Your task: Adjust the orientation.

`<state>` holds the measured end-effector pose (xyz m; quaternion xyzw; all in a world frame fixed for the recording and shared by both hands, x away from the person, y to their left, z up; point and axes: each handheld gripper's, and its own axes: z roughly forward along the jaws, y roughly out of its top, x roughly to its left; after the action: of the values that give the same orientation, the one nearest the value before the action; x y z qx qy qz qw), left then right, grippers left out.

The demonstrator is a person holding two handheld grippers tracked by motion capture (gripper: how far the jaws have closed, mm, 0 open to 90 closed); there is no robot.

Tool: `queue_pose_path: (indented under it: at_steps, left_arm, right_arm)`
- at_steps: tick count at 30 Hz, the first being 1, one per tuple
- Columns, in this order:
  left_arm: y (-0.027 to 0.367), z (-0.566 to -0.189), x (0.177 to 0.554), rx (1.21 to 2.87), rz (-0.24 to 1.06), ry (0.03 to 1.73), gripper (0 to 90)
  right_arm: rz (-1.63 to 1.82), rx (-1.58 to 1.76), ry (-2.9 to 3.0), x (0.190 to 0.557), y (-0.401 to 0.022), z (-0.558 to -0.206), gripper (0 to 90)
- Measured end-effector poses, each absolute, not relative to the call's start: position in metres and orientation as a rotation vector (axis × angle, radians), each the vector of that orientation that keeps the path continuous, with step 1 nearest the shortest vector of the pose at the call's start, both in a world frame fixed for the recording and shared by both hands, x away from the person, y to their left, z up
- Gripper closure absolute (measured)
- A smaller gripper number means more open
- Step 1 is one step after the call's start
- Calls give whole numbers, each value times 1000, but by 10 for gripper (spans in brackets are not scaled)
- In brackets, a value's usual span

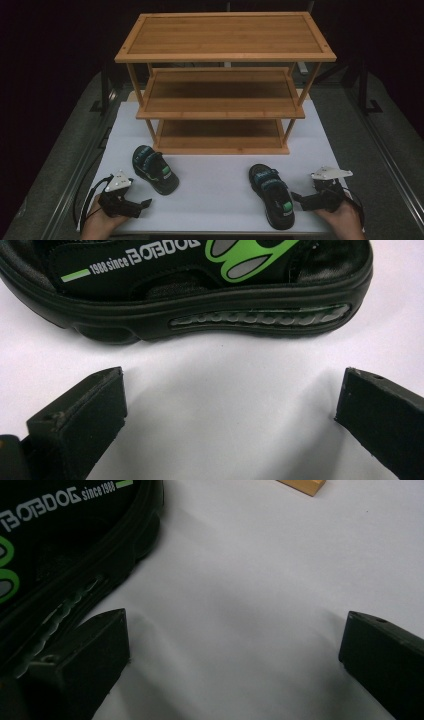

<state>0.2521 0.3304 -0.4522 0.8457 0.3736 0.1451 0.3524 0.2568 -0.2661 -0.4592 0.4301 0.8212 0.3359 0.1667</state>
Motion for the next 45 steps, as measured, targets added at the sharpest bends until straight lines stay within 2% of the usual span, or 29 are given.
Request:
queue_pose_path:
  at_steps: [6, 7, 10, 11, 20, 22, 26, 45]
  left_arm:
    - [332, -451, 252, 2171, 387, 973, 29]
    - [332, -450, 251, 2171, 386, 965, 65]
    - [331, -450, 251, 2179, 396, 966, 98]
    - [333, -448, 250, 2186, 413, 965, 148]
    - [340, -441, 246, 2181, 394, 1013, 160]
    - [341, -439, 245, 2176, 389, 1004, 206]
    - [341, -432, 245, 2156, 394, 1005, 223]
    - [331, -396, 261, 2143, 367, 994, 259]
  right_arm:
    - [957, 1225, 2338, 257, -266, -459, 0]
    - [957, 1225, 2338, 257, -266, -459, 0]
    - [957, 1225, 2337, 257, -266, -459, 0]
    - [957, 1224, 2337, 257, -266, -459, 0]
    - [956, 1226, 2339, 257, -266, -459, 0]
    - [956, 1226, 2339, 257, -266, -459, 0]
    - [955, 1227, 2339, 257, -266, -459, 0]
    - [957, 1226, 2338, 257, -266, -459, 0]
